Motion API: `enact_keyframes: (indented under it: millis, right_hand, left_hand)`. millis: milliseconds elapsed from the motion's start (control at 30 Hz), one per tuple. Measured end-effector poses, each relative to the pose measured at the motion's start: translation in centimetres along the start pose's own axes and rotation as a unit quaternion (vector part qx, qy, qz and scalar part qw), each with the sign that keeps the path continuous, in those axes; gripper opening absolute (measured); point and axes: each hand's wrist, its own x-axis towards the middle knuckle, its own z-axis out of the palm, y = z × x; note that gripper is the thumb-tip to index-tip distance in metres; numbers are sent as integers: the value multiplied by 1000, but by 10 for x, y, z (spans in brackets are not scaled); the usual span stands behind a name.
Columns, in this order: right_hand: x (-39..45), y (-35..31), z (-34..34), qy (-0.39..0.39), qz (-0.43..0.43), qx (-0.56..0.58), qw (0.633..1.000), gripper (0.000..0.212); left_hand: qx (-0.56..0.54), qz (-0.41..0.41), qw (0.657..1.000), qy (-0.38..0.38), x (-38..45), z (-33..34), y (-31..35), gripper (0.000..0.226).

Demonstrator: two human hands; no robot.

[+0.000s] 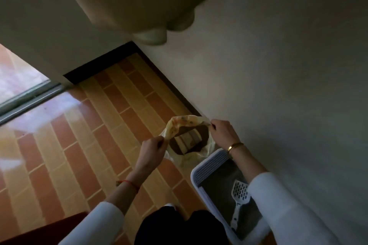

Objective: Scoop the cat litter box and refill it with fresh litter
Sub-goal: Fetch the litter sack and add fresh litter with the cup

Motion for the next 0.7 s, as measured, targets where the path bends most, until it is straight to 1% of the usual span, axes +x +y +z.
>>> enact_keyframes:
  millis: [200,400,500,600,667,700]
  right_hand:
    - [89,73,116,16,-22,-36,999,24]
    - [140,135,200,43,-69,-75,994,23]
    - [148,153,223,68,-94,-76,990,24]
    - [152,158,227,91,-111,-79,986,25]
    - [150,158,228,93,-108,-105,984,21]
    - [146,159,230,113,-110,-118,980,18]
  left_hand:
    - [-1,34,999,15,76,101,-113,32]
    - [-35,88,995,24,103,179,-181,35]
    - [-55,103,993,24,102,204,-199,34]
    - [-68,113,990,39,98,214,-202,34]
    - [-68,122,989,36,95,217,-202,34]
    - [-67,128,989,33,93,219,-203,34]
